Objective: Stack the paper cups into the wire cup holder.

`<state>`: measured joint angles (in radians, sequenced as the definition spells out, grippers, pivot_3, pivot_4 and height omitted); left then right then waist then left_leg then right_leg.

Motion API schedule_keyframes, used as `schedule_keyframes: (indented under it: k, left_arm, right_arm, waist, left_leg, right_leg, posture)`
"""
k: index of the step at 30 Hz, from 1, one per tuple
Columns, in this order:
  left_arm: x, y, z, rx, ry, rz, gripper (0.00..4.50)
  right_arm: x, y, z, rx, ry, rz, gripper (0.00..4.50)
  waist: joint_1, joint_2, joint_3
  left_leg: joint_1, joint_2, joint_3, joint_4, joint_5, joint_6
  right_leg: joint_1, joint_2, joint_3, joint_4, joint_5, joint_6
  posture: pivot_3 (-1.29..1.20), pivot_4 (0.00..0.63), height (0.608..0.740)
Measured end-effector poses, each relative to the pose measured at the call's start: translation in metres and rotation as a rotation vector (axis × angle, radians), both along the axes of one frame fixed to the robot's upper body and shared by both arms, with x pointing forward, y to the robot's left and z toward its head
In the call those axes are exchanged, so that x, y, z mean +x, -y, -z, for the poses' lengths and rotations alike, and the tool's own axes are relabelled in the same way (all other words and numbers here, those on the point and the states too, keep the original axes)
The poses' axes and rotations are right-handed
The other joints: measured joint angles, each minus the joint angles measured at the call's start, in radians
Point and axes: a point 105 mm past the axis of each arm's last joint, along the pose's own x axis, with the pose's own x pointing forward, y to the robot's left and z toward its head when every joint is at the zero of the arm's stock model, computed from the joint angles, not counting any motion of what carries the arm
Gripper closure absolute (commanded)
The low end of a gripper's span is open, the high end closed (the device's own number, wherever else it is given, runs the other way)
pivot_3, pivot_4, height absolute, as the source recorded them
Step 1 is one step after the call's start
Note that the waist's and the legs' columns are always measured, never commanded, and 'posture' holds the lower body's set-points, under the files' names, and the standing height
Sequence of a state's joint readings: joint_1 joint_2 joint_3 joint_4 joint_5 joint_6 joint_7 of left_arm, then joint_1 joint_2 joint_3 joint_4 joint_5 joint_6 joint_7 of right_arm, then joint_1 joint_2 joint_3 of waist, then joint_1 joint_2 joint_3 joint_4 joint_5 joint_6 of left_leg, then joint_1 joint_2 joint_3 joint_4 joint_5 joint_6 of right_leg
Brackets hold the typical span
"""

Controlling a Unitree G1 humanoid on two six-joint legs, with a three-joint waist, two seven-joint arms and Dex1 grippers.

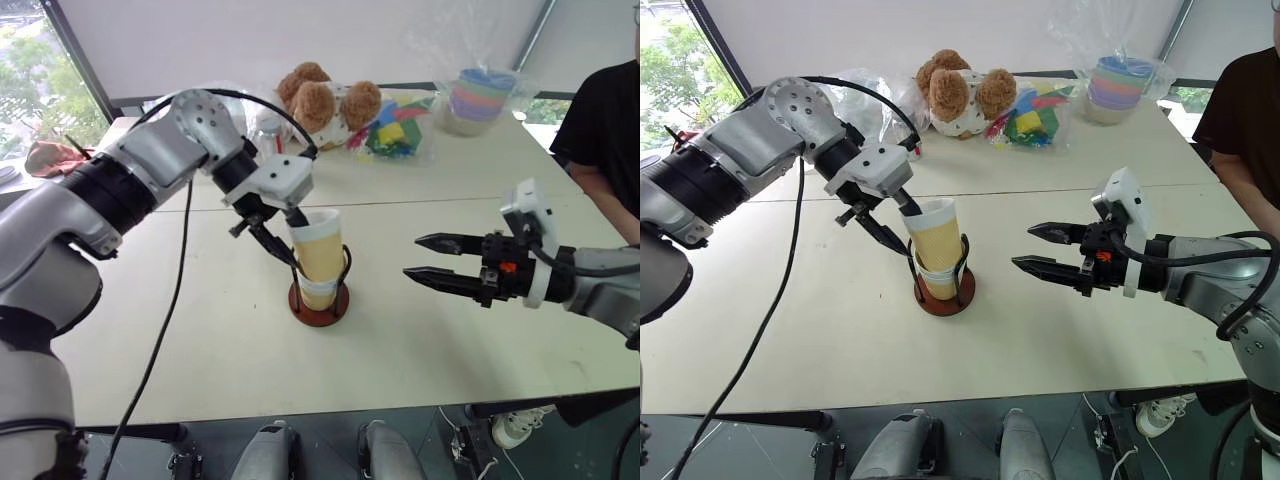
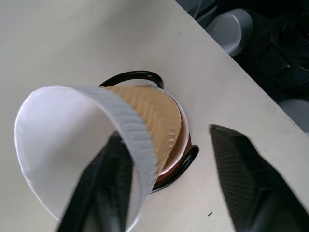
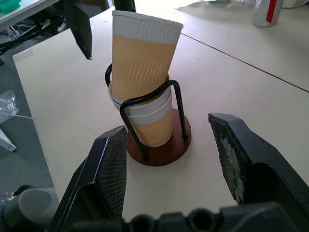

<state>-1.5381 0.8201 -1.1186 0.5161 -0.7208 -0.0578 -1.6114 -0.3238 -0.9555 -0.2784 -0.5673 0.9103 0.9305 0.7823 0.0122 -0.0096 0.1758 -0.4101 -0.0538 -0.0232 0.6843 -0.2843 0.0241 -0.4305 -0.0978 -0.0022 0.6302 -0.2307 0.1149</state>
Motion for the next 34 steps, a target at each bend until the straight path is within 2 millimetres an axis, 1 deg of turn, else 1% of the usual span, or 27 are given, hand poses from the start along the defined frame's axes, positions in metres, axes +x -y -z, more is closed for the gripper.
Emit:
schedule_keyframes:
  k: [1, 2, 5, 9, 12, 14, 16, 17, 18, 19, 21, 22, 23, 24, 26, 27, 29, 31, 32, 33, 34]
  left_arm:
    - [0.001, 0.002, -0.001, -0.008, -0.001, 0.001, 0.1]
    - [0.001, 0.005, -0.001, -0.017, -0.003, 0.003, 0.03]
    - [0.003, 0.009, -0.01, -0.065, 0.01, 0.002, 0.03]
    - [0.002, 0.006, -0.033, -0.148, 0.012, -0.036, 0.03]
    - [-0.007, -0.005, -0.049, -0.184, -0.011, -0.076, 0.03]
    - [-0.01, -0.015, -0.063, -0.235, -0.01, -0.122, 0.03]
    - [-0.008, -0.031, -0.069, -0.326, -0.037, -0.222, 0.03]
    - [-0.004, -0.043, -0.068, -0.375, -0.053, -0.302, 0.03]
    - [-0.001, -0.054, -0.063, -0.427, -0.055, -0.382, 0.03]
    - [0.004, -0.067, -0.05, -0.469, -0.079, -0.491, 0.03]
    - [0.008, -0.084, -0.024, -0.565, -0.137, -0.673, 0.03]
    - [0.008, -0.09, -0.014, -0.61, -0.16, -0.747, 0.03]
    - [0.008, -0.099, 0.0, -0.689, -0.186, -0.859, 0.03]
    - [0.009, -0.105, 0.008, -0.743, -0.191, -0.94, 0.03]
    - [0.011, -0.122, 0.019, -0.905, -0.121, -1.141, 0.03]
    - [0.011, -0.127, 0.023, -0.93, -0.101, -1.191, 0.03]
    - [0.009, -0.142, 0.032, -1.009, 0.012, -1.342, 0.03]
    - [0.005, -0.149, 0.046, -1.07, 0.067, -1.46, 0.03]
    - [0.002, -0.152, 0.056, -1.089, 0.072, -1.518, 0.03]
    - [-0.004, -0.153, 0.072, -1.096, 0.061, -1.587, 0.03]
    - [-0.006, -0.153, 0.082, -1.09, 0.043, -1.624, 0.03]
  right_arm:
    - [0.0, 0.0, 0.0, 0.0, 0.0, 0.001, 1.6]
    - [0.0, -0.001, 0.001, 0.001, -0.001, 0.0, 1.6]
    - [0.001, -0.003, 0.004, -0.002, -0.011, -0.006, 1.6]
    - [0.002, -0.005, 0.003, 0.004, -0.007, -0.014, 1.6]
    - [0.006, -0.003, 0.003, 0.029, -0.01, -0.007, 1.6]
    - [0.011, 0.003, 0.005, 0.038, -0.015, 0.017, 1.6]
    - [0.017, 0.008, 0.009, 0.067, -0.012, 0.048, 1.6]
    - [0.022, 0.011, 0.012, 0.089, -0.009, 0.068, 1.6]
    - [0.026, 0.013, 0.013, 0.109, 0.002, 0.085, 1.6]
    - [0.031, 0.016, 0.018, 0.123, 0.006, 0.113, 1.6]
    - [0.041, 0.021, 0.027, 0.125, 0.012, 0.156, 1.6]
    - [0.045, 0.021, 0.03, 0.129, 0.018, 0.17, 1.6]
    - [0.052, 0.024, 0.036, 0.132, 0.021, 0.197, 1.6]
    - [0.058, 0.026, 0.041, 0.131, 0.021, 0.22, 1.6]
    - [0.076, 0.029, 0.051, 0.154, 0.029, 0.282, 1.6]
    - [0.081, 0.029, 0.053, 0.158, 0.032, 0.298, 1.6]
    - [0.097, 0.031, 0.056, 0.176, 0.058, 0.348, 1.6]
    - [0.111, 0.036, 0.059, 0.183, 0.086, 0.411, 1.6]
    - [0.118, 0.038, 0.062, 0.185, 0.097, 0.441, 1.6]
    - [0.125, 0.041, 0.065, 0.184, 0.109, 0.477, 1.6]
    - [0.128, 0.044, 0.068, 0.178, 0.113, 0.498, 1.6]
  waist:
    - [0.001, 0.0, 0.0]
    - [0.001, 0.0, 0.0]
    - [-0.002, 0.0, 0.0]
    - [-0.007, 0.0, 0.0]
    - [-0.011, 0.0, 0.0]
    - [-0.014, 0.0, 0.0]
    - [-0.019, 0.0, 0.0]
    - [-0.022, 0.0, 0.0]
    - [-0.028, 0.001, -0.001]
    - [-0.032, 0.001, -0.001]
    - [-0.032, 0.001, -0.001]
    - [-0.033, 0.001, -0.001]
    - [-0.031, 0.001, -0.001]
    - [-0.028, 0.0, 0.0]
    - [-0.021, 0.0, -0.001]
    - [-0.016, 0.0, 0.0]
    - [-0.011, 0.0, -0.001]
    - [-0.004, 0.001, -0.001]
    - [-0.001, 0.001, -0.001]
    - [0.001, 0.001, -0.001]
    - [0.004, 0.001, -0.001]
  left_leg:
    - [0.0, 0.0, 0.0, 0.0, 0.0, 0.0]
    - [0.0, 0.0, 0.0, 0.0, 0.0, 0.0]
    - [0.0, 0.0, 0.0, 0.0, 0.0, 0.0]
    - [0.0, 0.0, 0.0, 0.0, 0.0, 0.001]
    - [0.0, 0.0, -0.001, 0.0, -0.001, 0.001]
    - [0.0, 0.0, 0.0, 0.0, -0.001, 0.001]
    - [0.002, 0.0, 0.0, 0.0, -0.001, 0.001]
    - [0.002, 0.0, 0.0, 0.0, -0.001, 0.001]
    - [0.003, 0.0, 0.0, -0.001, -0.001, 0.001]
    - [0.004, 0.0, 0.0, -0.001, -0.001, 0.001]
    - [0.003, 0.001, -0.001, -0.001, 0.0, 0.001]
    - [0.003, 0.001, -0.001, -0.001, 0.0, 0.001]
    - [0.003, 0.001, -0.001, -0.001, 0.0, 0.0]
    - [0.002, 0.001, -0.002, -0.001, 0.0, 0.0]
    - [0.002, 0.0, -0.002, -0.001, 0.001, -0.003]
    - [0.002, 0.0, -0.003, -0.001, 0.002, -0.004]
    - [0.002, -0.001, -0.003, -0.001, 0.003, -0.006]
    - [0.003, -0.002, -0.003, -0.001, 0.003, -0.006]
    - [0.003, -0.002, -0.003, -0.002, 0.003, -0.007]
    - [0.003, -0.002, -0.003, -0.002, 0.004, -0.008]
    - [0.002, -0.002, -0.003, -0.002, 0.005, -0.011]
  right_leg:
    - [0.0, 0.0, 0.0, 0.0, 0.0, 0.0]
    - [0.0, 0.0, 0.0, 0.0, 0.0, 0.0]
    - [0.0, 0.0, 0.0, 0.0, 0.0, 0.0]
    - [0.0, 0.0, 0.0, 0.0, -0.001, 0.001]
    - [0.0, 0.0, 0.0, 0.0, -0.001, 0.001]
    - [0.0, 0.0, 0.0, 0.0, -0.001, 0.001]
    - [0.001, 0.0, 0.0, 0.001, -0.001, 0.002]
    - [0.001, 0.0, 0.0, 0.001, -0.001, 0.002]
    - [0.002, 0.0, 0.001, 0.001, -0.001, 0.002]
    - [0.002, 0.0, 0.001, 0.002, -0.001, 0.002]
    - [0.001, 0.0, 0.001, 0.002, -0.001, 0.002]
    - [0.001, 0.0, 0.002, 0.003, -0.001, 0.002]
    - [0.001, 0.0, 0.002, 0.002, -0.001, 0.002]
    - [0.001, 0.0, 0.002, 0.002, -0.001, 0.002]
    - [0.001, -0.001, 0.002, 0.001, -0.001, 0.001]
    - [0.001, -0.001, 0.002, 0.001, -0.001, 0.001]
    - [0.001, -0.002, 0.002, 0.001, -0.001, 0.001]
    - [0.002, -0.002, 0.002, 0.0, 0.0, 0.0]
    - [0.002, -0.002, 0.002, 0.0, 0.0, 0.0]
    - [0.002, -0.002, 0.002, 0.0, 0.0, 0.0]
    - [0.002, -0.002, 0.002, 0.0, 0.0, 0.0]
  posture:
    - [0.0, 0.15, 0.74]
    - [0.0, 0.15, 0.74]
    - [0.0, 0.15, 0.74]
    - [0.0, 0.15, 0.74]
    - [0.0, 0.15, 0.74]
    - [0.0, 0.15, 0.74]
    - [0.0, 0.15, 0.74]
    - [0.0, 0.15, 0.74]
    - [0.0, 0.15, 0.74]
    - [0.0, 0.15, 0.74]
    - [0.0, 0.15, 0.74]
    - [0.0, 0.15, 0.74]
    - [0.0, 0.15, 0.74]
    - [0.0, 0.15, 0.74]
    - [0.0, 0.15, 0.74]
    - [0.0, 0.15, 0.74]
    - [0.0, 0.15, 0.74]
    - [0.0, 0.15, 0.74]
    - [0.0, 0.15, 0.74]
    - [0.0, 0.15, 0.74]
    - [0.0, 0.15, 0.74]
